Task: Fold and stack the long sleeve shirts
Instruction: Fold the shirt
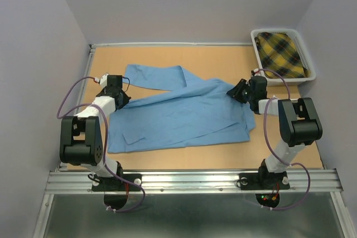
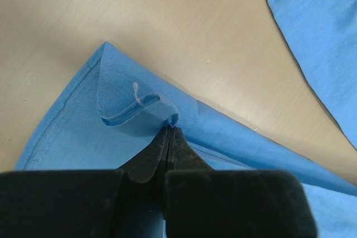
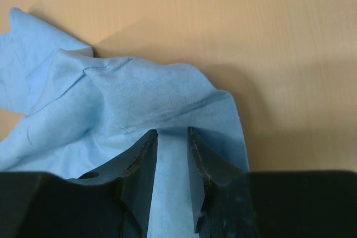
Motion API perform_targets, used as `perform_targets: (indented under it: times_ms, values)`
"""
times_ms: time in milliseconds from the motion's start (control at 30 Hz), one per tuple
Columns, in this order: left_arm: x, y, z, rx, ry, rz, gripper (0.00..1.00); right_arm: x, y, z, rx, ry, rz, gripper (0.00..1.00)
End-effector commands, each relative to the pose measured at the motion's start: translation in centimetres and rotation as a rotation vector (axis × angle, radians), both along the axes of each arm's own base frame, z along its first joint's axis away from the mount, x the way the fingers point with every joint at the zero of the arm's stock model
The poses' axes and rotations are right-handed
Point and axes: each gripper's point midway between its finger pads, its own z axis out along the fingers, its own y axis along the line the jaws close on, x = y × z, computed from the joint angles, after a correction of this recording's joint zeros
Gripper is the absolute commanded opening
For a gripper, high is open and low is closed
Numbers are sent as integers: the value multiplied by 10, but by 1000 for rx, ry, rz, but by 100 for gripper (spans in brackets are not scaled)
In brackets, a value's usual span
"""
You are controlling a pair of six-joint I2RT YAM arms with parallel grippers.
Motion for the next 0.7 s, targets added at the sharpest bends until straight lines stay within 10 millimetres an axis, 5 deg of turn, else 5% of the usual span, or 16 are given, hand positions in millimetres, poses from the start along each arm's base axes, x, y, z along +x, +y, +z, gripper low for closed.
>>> perform_targets:
  times_ms: [0, 167, 367, 667]
  values:
    - [4, 7, 15, 32, -52, 5, 0, 10, -4, 22, -41, -56, 25, 34]
    - [6, 10, 15, 55, -46, -1, 0, 16, 6, 83, -138, -219, 194, 35]
    - [6, 15, 16, 81, -37, -2, 0, 31, 7, 122, -282, -319, 324, 38]
    - [8, 14, 15, 80, -30, -18, 0, 66, 32, 118, -271, -330, 522, 51]
